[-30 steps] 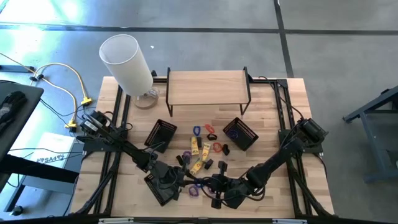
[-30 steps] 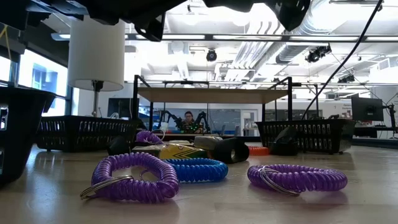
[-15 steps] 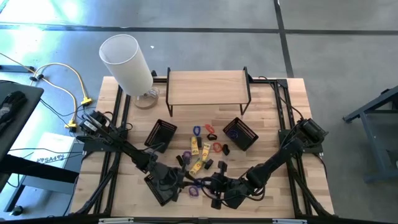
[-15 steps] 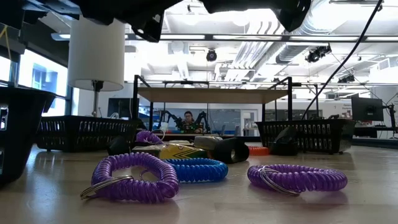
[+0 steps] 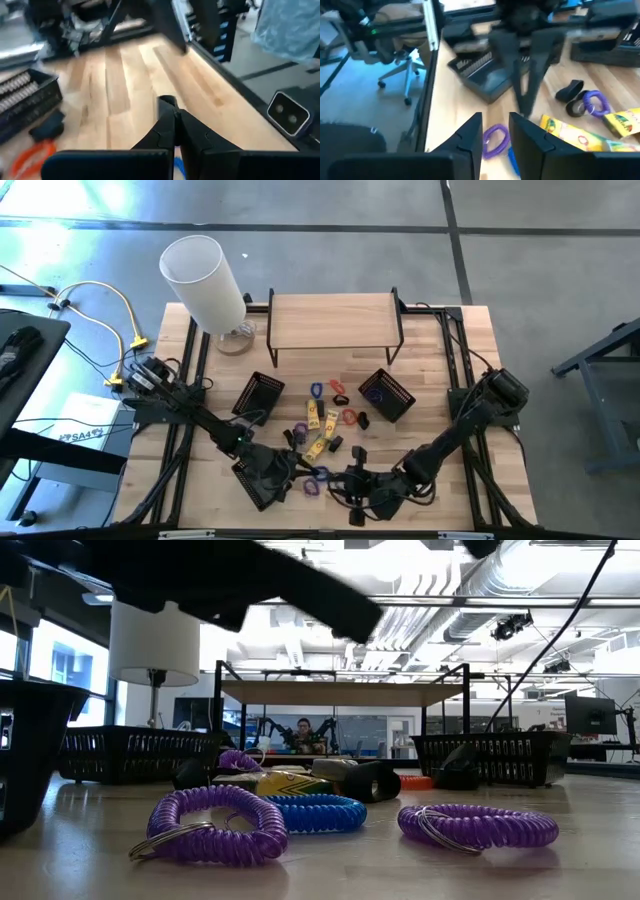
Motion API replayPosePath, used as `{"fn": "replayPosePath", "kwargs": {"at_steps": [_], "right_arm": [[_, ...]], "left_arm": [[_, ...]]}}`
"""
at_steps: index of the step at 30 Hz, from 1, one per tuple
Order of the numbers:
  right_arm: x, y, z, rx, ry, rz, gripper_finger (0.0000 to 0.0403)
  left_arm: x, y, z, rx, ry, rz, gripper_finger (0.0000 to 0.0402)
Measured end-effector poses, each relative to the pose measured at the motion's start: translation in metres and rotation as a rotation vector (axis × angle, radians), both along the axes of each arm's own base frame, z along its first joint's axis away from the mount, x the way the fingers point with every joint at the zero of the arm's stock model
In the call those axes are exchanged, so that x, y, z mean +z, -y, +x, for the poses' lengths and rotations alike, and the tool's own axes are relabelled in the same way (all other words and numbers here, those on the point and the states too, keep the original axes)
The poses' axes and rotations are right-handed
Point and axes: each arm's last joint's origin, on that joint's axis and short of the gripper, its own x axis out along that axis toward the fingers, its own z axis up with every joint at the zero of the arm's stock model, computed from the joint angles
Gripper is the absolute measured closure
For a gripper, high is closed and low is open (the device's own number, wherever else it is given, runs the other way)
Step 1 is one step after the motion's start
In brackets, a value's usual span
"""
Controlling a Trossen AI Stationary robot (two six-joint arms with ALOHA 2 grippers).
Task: Pick & Place Office Desk Supplies
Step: Put the black rubber band into the top left black bin
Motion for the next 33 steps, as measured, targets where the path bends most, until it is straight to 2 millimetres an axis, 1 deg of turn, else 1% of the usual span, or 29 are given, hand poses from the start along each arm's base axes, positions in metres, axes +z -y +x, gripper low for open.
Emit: {"fn": "replayPosePath", "kwargs": {"at_steps": [4, 7, 12, 17, 20, 25, 29, 33], "right_arm": [[0.006, -0.012, -0.008, 0.022, 0.058, -0.016, 0.0327], [0.009, -0.018, -0.012, 0.007, 0.106, -0.075, 0.0327], [0.009, -0.017, -0.013, -0.043, 0.124, -0.129, 0.0327], [0.007, -0.013, -0.01, -0.056, 0.113, -0.13, 0.0329], [0.006, -0.011, -0.008, -0.066, 0.112, -0.119, 0.0329], [0.006, -0.009, -0.007, -0.074, 0.108, -0.121, 0.0329], [0.005, -0.009, -0.007, -0.074, 0.108, -0.12, 0.0329], [0.005, -0.009, -0.007, -0.074, 0.107, -0.119, 0.0329]], "left_arm": [[0.017, -0.017, -0.015, 0.156, -0.139, -0.019, 0.04], [0.037, -0.03, -0.03, 0.243, -0.182, -0.028, 0.04], [0.07, -0.051, -0.062, 0.321, -0.231, -0.087, 0.04], [0.088, -0.077, -0.097, 0.519, -0.257, -0.117, 0.04], [0.087, -0.093, -0.111, 0.657, -0.299, -0.134, 0.04], [0.075, -0.115, -0.124, 0.844, -0.44, -0.13, 0.04], [0.069, -0.127, -0.127, 0.903, -0.541, -0.113, 0.04], [0.068, -0.135, -0.125, 0.937, -0.564, -0.131, 0.04]]}}
